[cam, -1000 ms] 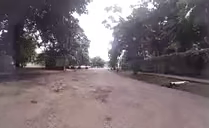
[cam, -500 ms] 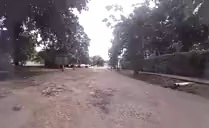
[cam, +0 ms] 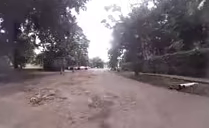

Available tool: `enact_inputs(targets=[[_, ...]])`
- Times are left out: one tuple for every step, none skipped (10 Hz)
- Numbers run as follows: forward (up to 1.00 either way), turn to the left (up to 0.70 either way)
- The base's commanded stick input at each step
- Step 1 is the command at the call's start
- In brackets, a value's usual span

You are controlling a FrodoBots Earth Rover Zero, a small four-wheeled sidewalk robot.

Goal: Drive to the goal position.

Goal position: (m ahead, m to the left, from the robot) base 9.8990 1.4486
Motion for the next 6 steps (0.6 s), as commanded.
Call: enact_inputs(targets=[[0.7, 0.0], [0.7, 0.0], [0.7, 0.0], [0.7, 0.0], [0.7, 0.0], [0.7, 0.0]])
